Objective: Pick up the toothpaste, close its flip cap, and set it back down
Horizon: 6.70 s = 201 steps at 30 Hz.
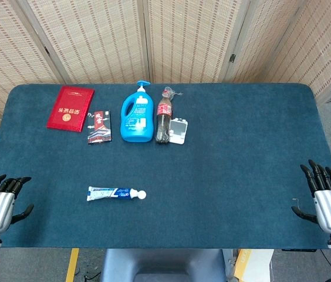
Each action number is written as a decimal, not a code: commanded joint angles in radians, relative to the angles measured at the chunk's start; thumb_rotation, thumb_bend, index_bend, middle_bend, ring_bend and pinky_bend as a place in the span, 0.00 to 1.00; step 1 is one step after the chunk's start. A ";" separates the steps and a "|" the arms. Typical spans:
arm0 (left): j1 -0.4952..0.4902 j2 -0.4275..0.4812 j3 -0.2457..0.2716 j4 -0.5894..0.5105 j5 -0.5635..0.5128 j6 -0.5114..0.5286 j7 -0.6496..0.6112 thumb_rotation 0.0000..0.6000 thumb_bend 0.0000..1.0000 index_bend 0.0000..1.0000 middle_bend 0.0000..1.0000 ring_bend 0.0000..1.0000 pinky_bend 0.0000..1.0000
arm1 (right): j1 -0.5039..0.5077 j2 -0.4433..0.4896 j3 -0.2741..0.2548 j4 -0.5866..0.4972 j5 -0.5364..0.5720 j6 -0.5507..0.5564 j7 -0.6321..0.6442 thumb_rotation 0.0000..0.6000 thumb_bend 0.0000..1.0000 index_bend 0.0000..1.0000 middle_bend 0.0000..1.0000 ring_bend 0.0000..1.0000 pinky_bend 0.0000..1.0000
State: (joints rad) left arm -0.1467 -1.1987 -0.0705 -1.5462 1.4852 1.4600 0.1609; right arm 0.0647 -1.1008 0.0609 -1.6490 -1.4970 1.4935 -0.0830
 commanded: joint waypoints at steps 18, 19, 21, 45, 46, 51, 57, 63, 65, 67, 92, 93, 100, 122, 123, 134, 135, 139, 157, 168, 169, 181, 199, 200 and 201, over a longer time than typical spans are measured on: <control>-0.080 -0.019 -0.027 -0.019 0.045 -0.045 -0.014 1.00 0.27 0.27 0.32 0.28 0.18 | -0.019 0.014 0.018 -0.003 -0.003 0.050 -0.001 1.00 0.00 0.00 0.00 0.00 0.00; -0.110 -0.022 -0.029 -0.034 0.071 -0.071 -0.019 1.00 0.27 0.27 0.32 0.28 0.19 | -0.019 0.018 0.020 -0.004 -0.007 0.055 -0.001 1.00 0.00 0.00 0.00 0.00 0.00; -0.140 -0.026 -0.029 -0.048 0.087 -0.103 -0.020 1.00 0.27 0.27 0.32 0.28 0.19 | -0.019 0.021 0.022 -0.004 -0.007 0.057 0.001 1.00 0.00 0.00 0.00 0.00 0.00; -0.338 -0.241 -0.015 0.019 0.010 -0.377 0.202 1.00 0.26 0.22 0.29 0.25 0.18 | -0.028 0.026 0.025 0.007 0.002 0.058 0.032 1.00 0.00 0.00 0.00 0.00 0.00; -0.341 -0.252 -0.014 0.028 0.006 -0.379 0.206 1.00 0.26 0.24 0.29 0.26 0.18 | -0.028 0.026 0.025 0.008 0.003 0.057 0.033 1.00 0.00 0.00 0.00 0.00 0.00; -0.356 -0.289 -0.008 0.065 -0.031 -0.408 0.232 1.00 0.26 0.29 0.30 0.29 0.18 | -0.027 0.024 0.026 0.012 0.007 0.052 0.038 1.00 0.00 0.00 0.00 0.00 0.00; -0.370 -0.324 -0.003 0.099 -0.068 -0.434 0.244 1.00 0.26 0.32 0.34 0.32 0.19 | -0.029 0.024 0.027 0.016 0.010 0.052 0.044 1.00 0.00 0.00 0.00 0.00 0.00; -0.382 -0.357 -0.004 0.133 -0.085 -0.437 0.239 1.00 0.27 0.33 0.36 0.34 0.20 | -0.031 0.024 0.027 0.021 0.013 0.051 0.052 1.00 0.00 0.00 0.00 0.00 0.00; -0.386 -0.363 -0.005 0.139 -0.090 -0.441 0.235 1.00 0.30 0.34 0.37 0.35 0.20 | -0.031 0.024 0.027 0.023 0.013 0.051 0.055 1.00 0.00 0.00 0.00 0.00 0.00; -0.391 -0.368 -0.006 0.146 -0.096 -0.444 0.236 1.00 0.33 0.35 0.38 0.36 0.21 | -0.031 0.024 0.029 0.024 0.014 0.053 0.057 1.00 0.00 0.00 0.00 0.00 0.00; -0.420 -0.406 0.007 0.277 -0.051 -0.415 0.065 1.00 0.49 0.58 0.65 0.61 0.45 | -0.026 0.016 0.024 0.030 0.004 0.040 0.061 1.00 0.00 0.00 0.00 0.00 0.00; -0.423 -0.403 0.007 0.286 -0.038 -0.408 0.046 1.00 0.51 0.60 0.68 0.64 0.49 | -0.024 0.016 0.023 0.030 0.002 0.039 0.061 1.00 0.00 0.00 0.00 0.00 0.00; -0.451 -0.353 0.018 0.339 0.088 -0.325 -0.151 1.00 0.59 0.67 0.75 0.71 0.56 | 0.002 0.031 0.014 0.006 -0.046 0.014 0.070 1.00 0.00 0.00 0.00 0.00 0.00; -0.636 -0.168 -0.037 0.064 0.241 -0.302 -0.415 1.00 0.60 0.70 0.78 0.73 0.56 | 0.326 0.013 0.124 -0.192 -0.205 -0.220 0.016 1.00 0.00 0.00 0.00 0.00 0.00; -0.642 -0.167 -0.039 0.058 0.237 -0.309 -0.420 1.00 0.60 0.70 0.78 0.73 0.56 | 0.339 0.004 0.128 -0.194 -0.204 -0.230 0.013 1.00 0.00 0.00 0.00 0.00 0.00; -0.678 -0.148 -0.047 0.025 0.193 -0.351 -0.503 1.00 0.61 0.70 0.79 0.74 0.56 | 0.446 -0.099 0.149 -0.165 -0.194 -0.289 -0.008 1.00 0.00 0.00 0.00 0.00 0.00; -0.679 -0.145 -0.046 0.024 0.192 -0.350 -0.511 1.00 0.61 0.70 0.79 0.74 0.56 | 0.450 -0.104 0.148 -0.164 -0.196 -0.290 -0.008 1.00 0.00 0.00 0.00 0.00 0.00; -0.682 -0.135 -0.043 0.021 0.190 -0.349 -0.542 1.00 0.61 0.71 0.79 0.74 0.56 | 0.468 -0.121 0.146 -0.152 -0.200 -0.291 -0.018 1.00 0.00 0.00 0.00 0.00 0.00; -0.715 -0.110 -0.033 0.000 0.196 -0.364 -0.584 1.00 0.61 0.71 0.80 0.74 0.56 | 0.562 -0.246 0.163 -0.077 -0.200 -0.284 -0.034 1.00 0.00 0.00 0.00 0.00 0.00; -0.714 -0.129 -0.009 0.035 0.185 -0.388 -0.504 1.00 0.62 0.74 0.84 0.77 0.56 | 0.582 -0.239 0.167 -0.092 -0.176 -0.286 -0.076 1.00 0.00 0.00 0.00 0.00 0.00; -0.714 -0.130 -0.008 0.035 0.183 -0.392 -0.498 1.00 0.62 0.74 0.84 0.77 0.56 | 0.585 -0.240 0.168 -0.093 -0.172 -0.289 -0.078 1.00 0.00 0.00 0.00 0.00 0.00; -0.682 -0.161 -0.008 0.051 0.145 -0.358 -0.471 1.00 0.62 0.74 0.84 0.77 0.56 | 0.594 -0.247 0.165 -0.120 -0.144 -0.275 -0.058 1.00 0.00 0.00 0.00 0.00 0.00; -0.616 -0.222 -0.007 0.152 0.182 -0.204 -0.581 1.00 0.62 0.74 0.84 0.77 0.56 | 0.614 -0.197 0.126 -0.159 -0.104 -0.340 0.332 0.20 0.00 0.00 0.00 0.00 0.00; -0.617 -0.225 -0.008 0.151 0.184 -0.202 -0.576 1.00 0.62 0.74 0.84 0.77 0.56 | 0.621 -0.202 0.130 -0.156 -0.096 -0.349 0.361 0.19 0.00 0.00 0.00 0.00 0.00; -0.618 -0.227 -0.010 0.149 0.185 -0.200 -0.573 1.00 0.62 0.74 0.84 0.77 0.56 | 0.627 -0.205 0.133 -0.154 -0.090 -0.356 0.383 0.16 0.00 0.00 0.00 0.00 0.00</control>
State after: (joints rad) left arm -0.7637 -1.4244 -0.0795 -1.3961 1.6687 1.2583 -0.4133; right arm 0.6728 -1.2936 0.1842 -1.8129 -1.6055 1.1583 0.2519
